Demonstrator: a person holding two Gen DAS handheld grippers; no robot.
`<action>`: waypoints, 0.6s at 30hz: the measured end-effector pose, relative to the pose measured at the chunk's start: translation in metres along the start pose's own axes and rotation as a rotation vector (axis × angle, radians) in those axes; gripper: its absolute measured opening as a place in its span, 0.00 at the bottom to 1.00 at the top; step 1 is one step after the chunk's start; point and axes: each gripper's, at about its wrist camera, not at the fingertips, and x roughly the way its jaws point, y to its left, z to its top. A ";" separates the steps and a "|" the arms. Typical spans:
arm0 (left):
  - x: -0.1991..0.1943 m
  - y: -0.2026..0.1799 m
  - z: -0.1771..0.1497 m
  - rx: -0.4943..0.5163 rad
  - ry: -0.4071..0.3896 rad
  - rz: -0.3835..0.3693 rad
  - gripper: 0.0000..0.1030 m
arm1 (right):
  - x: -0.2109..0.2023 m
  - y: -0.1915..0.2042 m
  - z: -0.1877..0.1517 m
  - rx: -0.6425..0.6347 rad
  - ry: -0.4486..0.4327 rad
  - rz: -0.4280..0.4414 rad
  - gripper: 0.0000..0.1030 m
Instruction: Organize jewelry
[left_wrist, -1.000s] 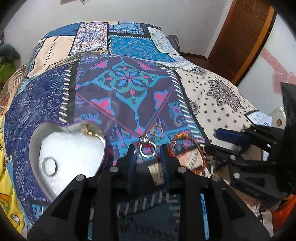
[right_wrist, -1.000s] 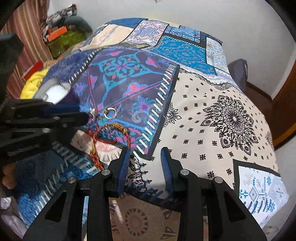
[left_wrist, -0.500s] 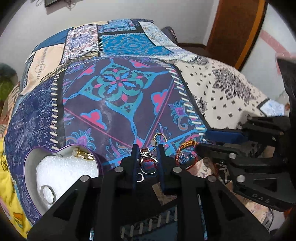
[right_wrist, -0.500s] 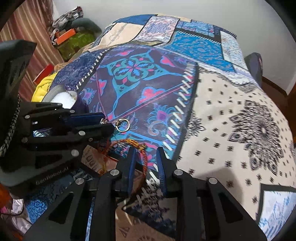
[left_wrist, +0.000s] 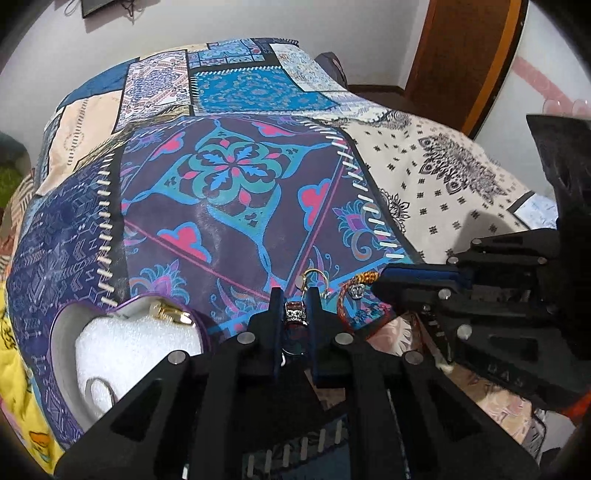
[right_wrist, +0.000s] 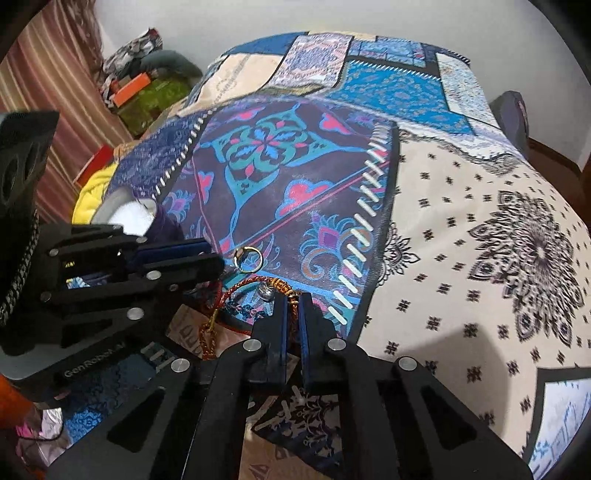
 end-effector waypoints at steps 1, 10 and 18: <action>-0.003 0.000 -0.001 -0.002 -0.007 0.000 0.10 | -0.003 0.000 0.000 0.005 -0.008 -0.002 0.05; -0.047 0.004 -0.011 -0.029 -0.088 -0.012 0.10 | -0.030 0.009 0.005 -0.013 -0.073 -0.024 0.05; -0.082 0.017 -0.018 -0.078 -0.151 -0.007 0.10 | -0.053 0.025 0.013 -0.039 -0.129 -0.035 0.05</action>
